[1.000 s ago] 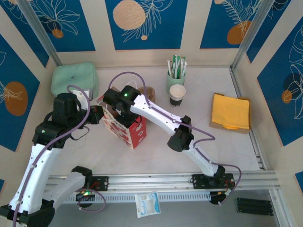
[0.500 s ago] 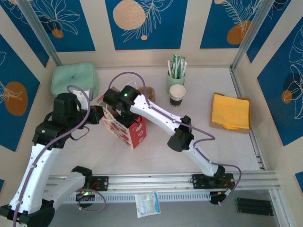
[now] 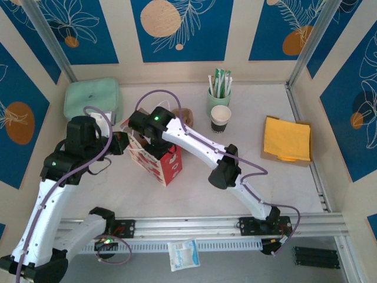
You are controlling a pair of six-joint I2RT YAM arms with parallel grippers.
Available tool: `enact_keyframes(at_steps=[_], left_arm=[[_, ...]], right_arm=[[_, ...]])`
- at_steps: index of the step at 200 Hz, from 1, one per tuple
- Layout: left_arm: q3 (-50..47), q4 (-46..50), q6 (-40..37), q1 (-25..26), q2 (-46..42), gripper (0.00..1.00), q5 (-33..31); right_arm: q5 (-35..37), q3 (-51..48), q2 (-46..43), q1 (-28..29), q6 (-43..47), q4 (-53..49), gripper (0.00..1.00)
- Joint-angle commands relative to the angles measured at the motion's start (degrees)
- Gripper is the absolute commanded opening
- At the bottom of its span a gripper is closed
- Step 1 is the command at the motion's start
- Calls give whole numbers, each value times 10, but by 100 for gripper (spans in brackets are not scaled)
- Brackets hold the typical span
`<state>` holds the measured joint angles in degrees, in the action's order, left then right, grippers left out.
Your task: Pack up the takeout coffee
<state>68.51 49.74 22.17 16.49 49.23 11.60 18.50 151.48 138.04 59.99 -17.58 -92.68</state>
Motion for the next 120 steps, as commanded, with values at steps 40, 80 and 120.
enact_keyframes(at_steps=[40,80,120], left_arm=[[-7,-10,2,-6,-2,0,11],[-7,-10,2,-6,-3,0,11],[-6,-9,2,-5,-3,0,11]], right_arm=[[-23,5,-3,-1,-8,-58,58],[-34,5,-2,-2,-4,-60,58],[-46,6,-3,-2,-1,-61,58]])
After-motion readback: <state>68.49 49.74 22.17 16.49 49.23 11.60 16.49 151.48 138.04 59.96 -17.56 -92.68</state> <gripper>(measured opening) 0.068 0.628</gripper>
